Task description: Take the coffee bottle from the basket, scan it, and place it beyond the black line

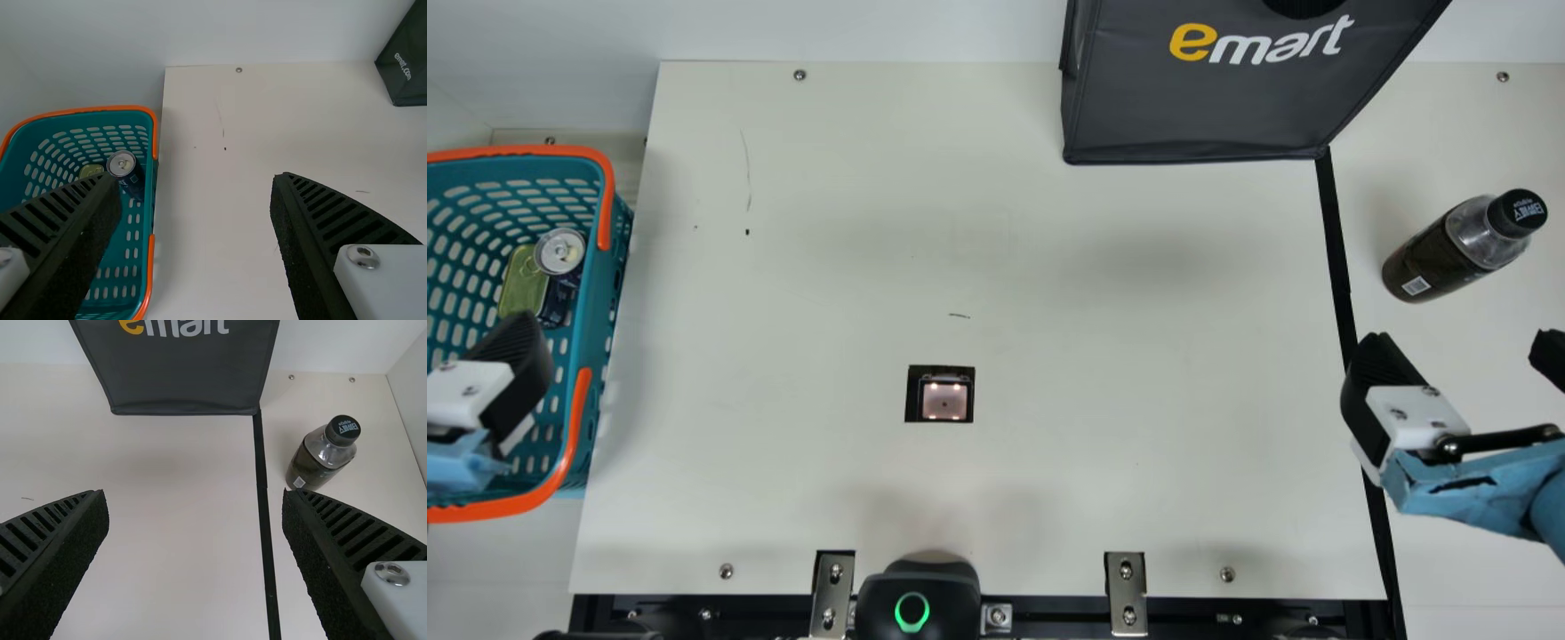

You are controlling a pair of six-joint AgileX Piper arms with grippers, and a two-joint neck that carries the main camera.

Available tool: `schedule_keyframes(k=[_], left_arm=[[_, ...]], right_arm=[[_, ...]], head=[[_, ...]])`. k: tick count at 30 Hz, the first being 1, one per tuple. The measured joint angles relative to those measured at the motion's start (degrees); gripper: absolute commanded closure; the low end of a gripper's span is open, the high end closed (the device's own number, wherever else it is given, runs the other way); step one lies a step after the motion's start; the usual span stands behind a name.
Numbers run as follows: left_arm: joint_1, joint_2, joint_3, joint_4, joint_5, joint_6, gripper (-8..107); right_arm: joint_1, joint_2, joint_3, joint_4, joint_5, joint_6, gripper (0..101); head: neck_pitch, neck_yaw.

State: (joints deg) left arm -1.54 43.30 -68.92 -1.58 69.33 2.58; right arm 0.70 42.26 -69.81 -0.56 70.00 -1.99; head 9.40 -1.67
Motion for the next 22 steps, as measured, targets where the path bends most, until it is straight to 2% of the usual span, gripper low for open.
schedule_keyframes(k=[22], left_arm=[[0.00,0.00,0.00,0.00,0.00,0.00,9]], right_arm=[[0.00,0.00,0.00,0.00,0.00,0.00,10]], head=[[0.00,-0.09]])
